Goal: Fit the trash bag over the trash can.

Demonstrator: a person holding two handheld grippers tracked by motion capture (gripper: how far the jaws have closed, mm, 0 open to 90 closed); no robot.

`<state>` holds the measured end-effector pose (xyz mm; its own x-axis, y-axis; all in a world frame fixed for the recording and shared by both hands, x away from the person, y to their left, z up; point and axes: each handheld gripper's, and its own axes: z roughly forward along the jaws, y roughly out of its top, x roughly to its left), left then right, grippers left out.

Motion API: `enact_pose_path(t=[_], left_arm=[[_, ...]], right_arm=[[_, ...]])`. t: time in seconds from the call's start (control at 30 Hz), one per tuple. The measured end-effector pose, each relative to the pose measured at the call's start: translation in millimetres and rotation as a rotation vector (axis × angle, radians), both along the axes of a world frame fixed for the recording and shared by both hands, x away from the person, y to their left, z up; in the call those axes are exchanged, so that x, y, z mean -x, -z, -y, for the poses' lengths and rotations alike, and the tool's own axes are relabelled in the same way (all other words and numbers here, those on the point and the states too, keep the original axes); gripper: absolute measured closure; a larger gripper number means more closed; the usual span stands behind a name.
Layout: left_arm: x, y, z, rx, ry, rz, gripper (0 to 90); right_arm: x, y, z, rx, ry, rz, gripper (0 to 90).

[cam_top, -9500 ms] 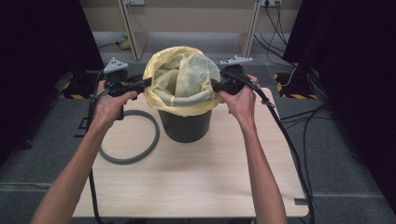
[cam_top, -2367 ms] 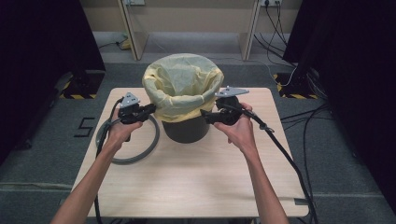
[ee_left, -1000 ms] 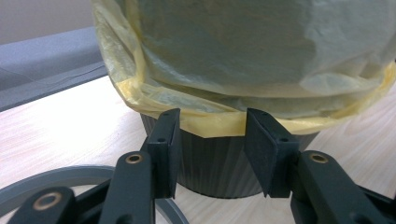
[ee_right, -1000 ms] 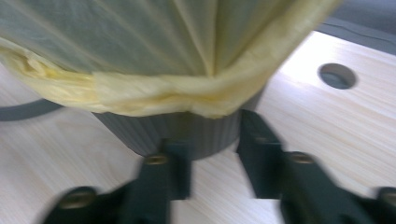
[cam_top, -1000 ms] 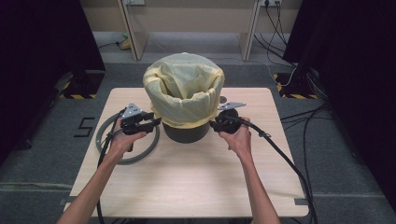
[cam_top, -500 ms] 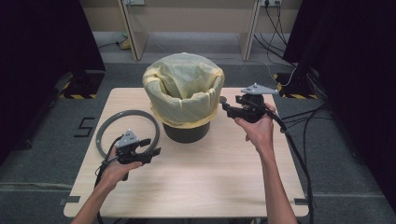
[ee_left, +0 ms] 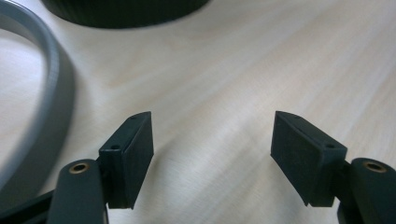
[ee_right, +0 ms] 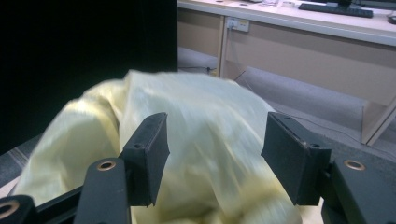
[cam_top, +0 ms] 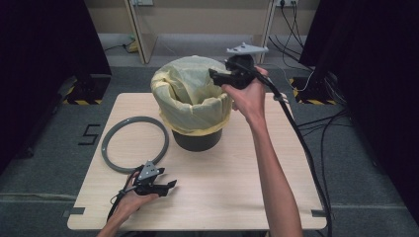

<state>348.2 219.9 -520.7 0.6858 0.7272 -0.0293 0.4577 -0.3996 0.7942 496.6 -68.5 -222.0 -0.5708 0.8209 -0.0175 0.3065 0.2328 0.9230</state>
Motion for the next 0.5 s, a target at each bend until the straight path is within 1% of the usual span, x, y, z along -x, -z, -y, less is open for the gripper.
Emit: enact_pose_path(t=[0.03,0.1,0.17,0.2,0.27,0.37,0.43,0.5], left_arm=[[0.9,-0.2,0.5,-0.005,0.005,0.009,29.2],[1.6,-0.1,1.1,-0.017,0.002,0.003,29.1],[2.2,1.0,3.1,-0.044,-0.005,-0.002,28.9],[2.6,1.3,4.8,-0.068,0.007,-0.013,27.9],[2.7,1.2,5.5,-0.064,0.017,-0.024,26.4],[2.3,1.3,5.1,-0.058,0.014,-0.031,26.6],[2.8,1.3,5.1,-0.057,0.020,-0.034,26.6],[3.0,1.5,5.2,-0.054,0.021,-0.033,26.4]], right_arm=[[-6.4,-2.9,-9.8,0.009,-0.004,-0.002,41.1],[-14.8,-5.7,-23.6,0.014,-0.013,-0.010,41.4],[-23.6,-7.3,-38.9,0.013,-0.020,-0.018,41.8],[-27.6,-7.3,-46.4,0.015,-0.024,-0.024,41.8],[-36.6,-5.0,-63.2,0.025,-0.036,-0.035,42.2],[-46.6,2.2,-83.4,0.042,-0.049,-0.070,43.0],[-54.9,10.7,-95.3,0.053,-0.052,-0.103,43.7],[-63.5,20.9,-104.3,0.082,-0.047,-0.134,44.3]])
